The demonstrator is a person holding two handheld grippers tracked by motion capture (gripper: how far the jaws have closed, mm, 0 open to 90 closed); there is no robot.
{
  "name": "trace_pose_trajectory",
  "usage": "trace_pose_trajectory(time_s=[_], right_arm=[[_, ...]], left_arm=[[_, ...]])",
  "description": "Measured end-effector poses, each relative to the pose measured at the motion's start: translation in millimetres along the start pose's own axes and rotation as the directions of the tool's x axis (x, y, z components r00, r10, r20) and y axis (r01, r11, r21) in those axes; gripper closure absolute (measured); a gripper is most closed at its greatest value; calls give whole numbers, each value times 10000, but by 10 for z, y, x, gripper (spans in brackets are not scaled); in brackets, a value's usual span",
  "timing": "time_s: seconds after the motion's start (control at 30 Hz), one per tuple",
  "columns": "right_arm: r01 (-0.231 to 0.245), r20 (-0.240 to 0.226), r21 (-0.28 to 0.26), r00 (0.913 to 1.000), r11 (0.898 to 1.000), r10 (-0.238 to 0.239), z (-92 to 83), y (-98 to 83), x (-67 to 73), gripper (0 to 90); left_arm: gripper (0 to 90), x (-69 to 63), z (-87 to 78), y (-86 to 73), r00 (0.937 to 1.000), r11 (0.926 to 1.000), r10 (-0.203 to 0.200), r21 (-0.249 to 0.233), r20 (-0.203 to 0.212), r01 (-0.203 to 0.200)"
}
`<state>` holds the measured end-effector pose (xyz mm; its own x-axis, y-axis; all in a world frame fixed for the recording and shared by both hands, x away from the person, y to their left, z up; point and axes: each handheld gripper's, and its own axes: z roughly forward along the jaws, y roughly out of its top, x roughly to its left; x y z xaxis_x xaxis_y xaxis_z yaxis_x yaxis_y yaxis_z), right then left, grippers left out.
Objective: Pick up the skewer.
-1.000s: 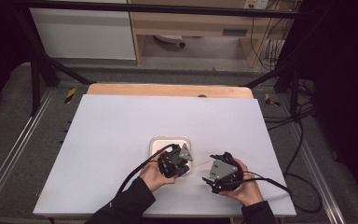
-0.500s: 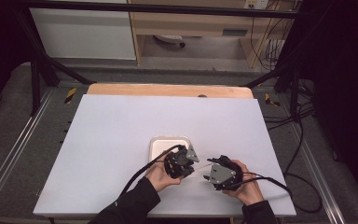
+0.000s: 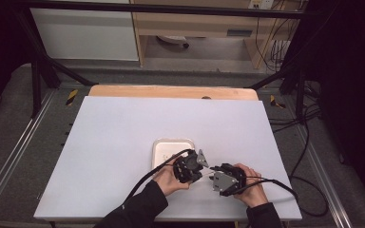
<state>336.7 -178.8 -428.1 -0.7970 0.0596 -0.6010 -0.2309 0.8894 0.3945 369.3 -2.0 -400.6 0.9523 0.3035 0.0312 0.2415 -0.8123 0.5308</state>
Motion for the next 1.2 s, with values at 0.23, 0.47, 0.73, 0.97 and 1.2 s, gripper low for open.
trace_pose_trajectory(time_s=[0.23,0.47,0.73,0.97,1.2], right_arm=[[496,-161,64,9986,9987,-495,10,-7,16,742],[910,-279,215,9955,9956,-904,9,-6,35,822],[1322,-510,287,9901,9908,-1306,7,-7,53,872],[1573,-484,307,9866,9871,-1557,3,-8,58,882],[1508,-584,252,9871,9882,-1491,-17,-5,61,891]], left_arm=[[884,-32,38,52,9999,9998,145,127,50,-145],[884,-59,63,82,9996,9997,226,110,141,-228],[884,-65,69,83,9994,9996,262,117,227,-264],[884,-65,73,81,9992,9996,252,87,294,-255],[877,-62,51,72,9989,9993,364,-16,310,-364]])
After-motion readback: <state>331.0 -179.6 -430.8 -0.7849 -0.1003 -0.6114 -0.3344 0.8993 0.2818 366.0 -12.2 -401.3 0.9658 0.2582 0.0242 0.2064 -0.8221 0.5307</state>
